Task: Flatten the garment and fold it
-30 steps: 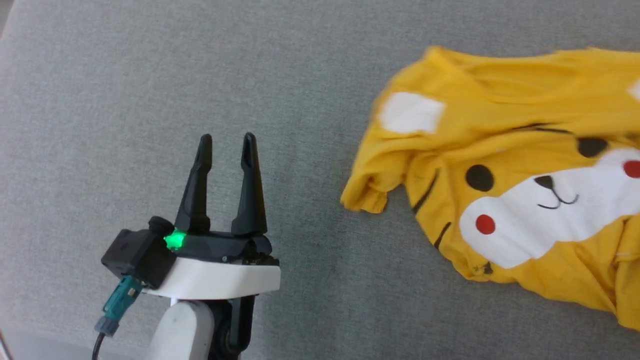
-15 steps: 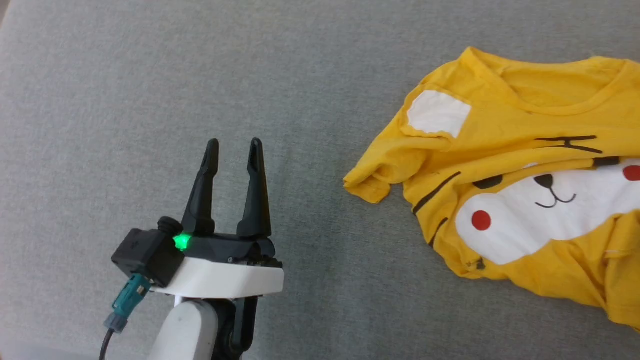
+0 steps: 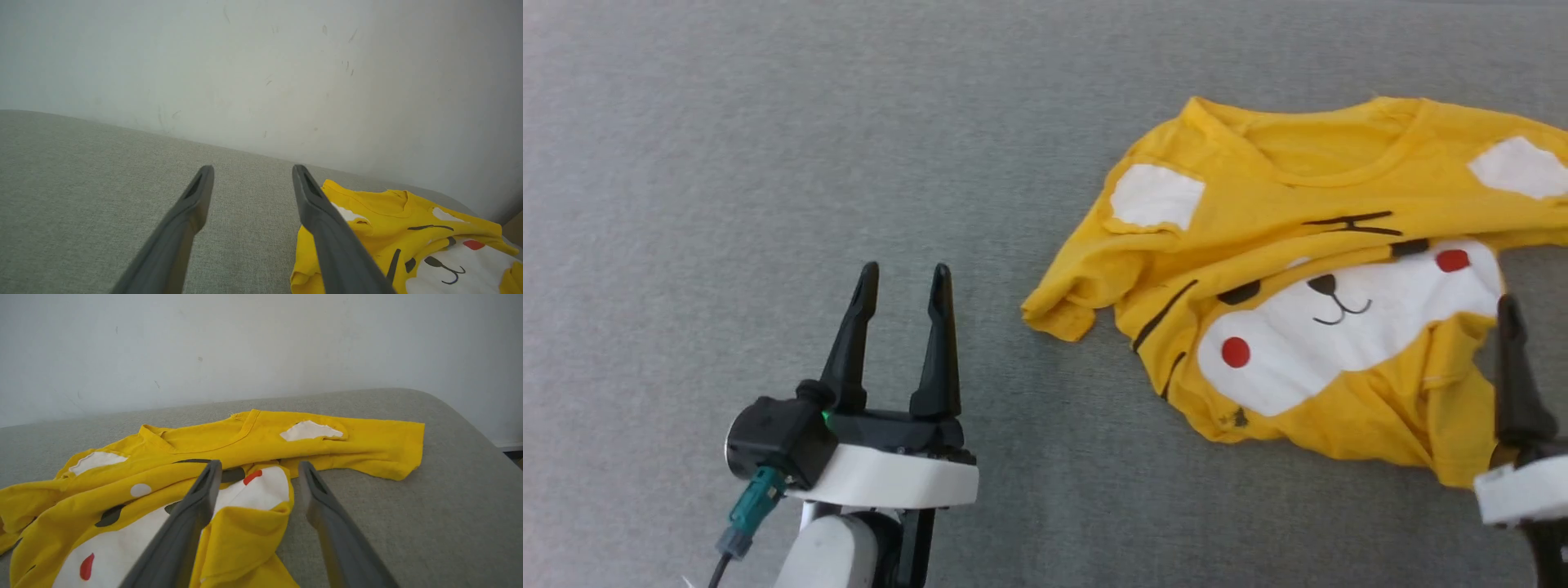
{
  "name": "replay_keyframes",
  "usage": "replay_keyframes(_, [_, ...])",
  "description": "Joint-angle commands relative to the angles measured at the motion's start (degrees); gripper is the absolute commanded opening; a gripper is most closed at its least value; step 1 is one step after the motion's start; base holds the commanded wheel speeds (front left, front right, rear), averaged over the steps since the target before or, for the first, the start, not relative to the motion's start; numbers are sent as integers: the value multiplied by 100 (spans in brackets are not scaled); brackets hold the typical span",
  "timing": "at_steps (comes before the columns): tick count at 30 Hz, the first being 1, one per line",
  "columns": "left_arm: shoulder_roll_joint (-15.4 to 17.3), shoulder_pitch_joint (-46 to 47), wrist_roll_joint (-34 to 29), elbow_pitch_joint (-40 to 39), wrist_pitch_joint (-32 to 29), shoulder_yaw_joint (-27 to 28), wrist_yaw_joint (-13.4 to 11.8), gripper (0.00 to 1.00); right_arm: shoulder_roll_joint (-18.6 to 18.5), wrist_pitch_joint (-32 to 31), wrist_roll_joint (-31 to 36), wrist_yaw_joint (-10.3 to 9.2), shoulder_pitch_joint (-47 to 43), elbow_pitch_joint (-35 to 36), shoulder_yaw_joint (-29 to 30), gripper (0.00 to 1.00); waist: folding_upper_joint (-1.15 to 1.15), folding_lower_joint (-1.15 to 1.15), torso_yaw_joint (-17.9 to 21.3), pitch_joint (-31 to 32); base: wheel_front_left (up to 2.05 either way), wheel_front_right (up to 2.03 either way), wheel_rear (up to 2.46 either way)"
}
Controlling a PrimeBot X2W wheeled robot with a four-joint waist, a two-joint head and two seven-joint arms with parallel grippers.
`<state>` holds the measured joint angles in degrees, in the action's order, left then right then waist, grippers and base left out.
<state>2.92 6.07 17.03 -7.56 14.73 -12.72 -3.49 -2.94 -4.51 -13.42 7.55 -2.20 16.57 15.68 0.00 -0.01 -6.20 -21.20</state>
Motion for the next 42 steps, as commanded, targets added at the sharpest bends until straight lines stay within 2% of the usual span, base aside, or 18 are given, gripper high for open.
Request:
replay_keyframes(1, [8,-20,-85,55,27,21,73,100,0,61,-131,-6,-46,40,-55,100,0,1,184,-5,0,0,0])
replay_keyframes(4, [162,170,-328,341,-31,-82,146,100,3,172,-203,-6,-141,28,-180,100,0,1,313,-45,0,0,0])
replay_keyframes(7, [418,739,-658,595,-431,-304,316,100,4,216,-72,-6,-72,99,-247,100,0,1,392,-100,0,0,0])
replay_keyframes(12, [533,1862,-748,1166,-1543,-740,781,100,5,197,-36,-6,62,221,-354,100,0,1,505,-172,0,0,0])
replay_keyframes(16, [549,2457,-645,1884,-2422,-1086,969,100,5,193,-58,-6,86,262,-423,100,0,1,617,-189,0,0,0])
replay_keyframes(22, [530,2758,-343,2809,-3369,-1306,1028,100,6,197,-93,-6,63,233,-397,100,0,1,778,-183,0,0,0])
replay_keyframes(25, [499,2768,-259,3078,-3631,-1210,851,100,6,211,-117,-6,53,229,-373,100,0,1,822,-179,0,0,0])
replay_keyframes(27, [508,2774,-288,3133,-3615,-1188,747,0,6,220,-137,-6,51,224,-367,100,0,1,840,-181,0,0,0])
replay_keyframes(33, [787,3006,-591,2907,-3375,-1094,448,0,6,243,-182,-6,48,228,-353,100,0,1,818,-204,0,0,0])
replay_keyframes(37, [1231,3462,-1285,2451,-2840,-1027,-45,0,6,239,-174,-6,63,239,-351,100,0,1,787,-273,0,0,0])
replay_keyframes(38, [1275,3547,-1393,2396,-2684,-1015,-139,34,6,230,-172,-6,72,240,-361,100,0,1,781,-300,0,0,0])
replay_keyframes(39, [1316,3612,-1494,2392,-2562,-1046,-178,100,6,217,-174,-6,86,239,-384,100,0,1,777,-323,0,0,0])
replay_keyframes(42, [1252,3715,-1537,2580,-2266,-1075,-257,100,6,154,-173,-6,128,240,-460,100,0,1,766,-394,0,0,0])
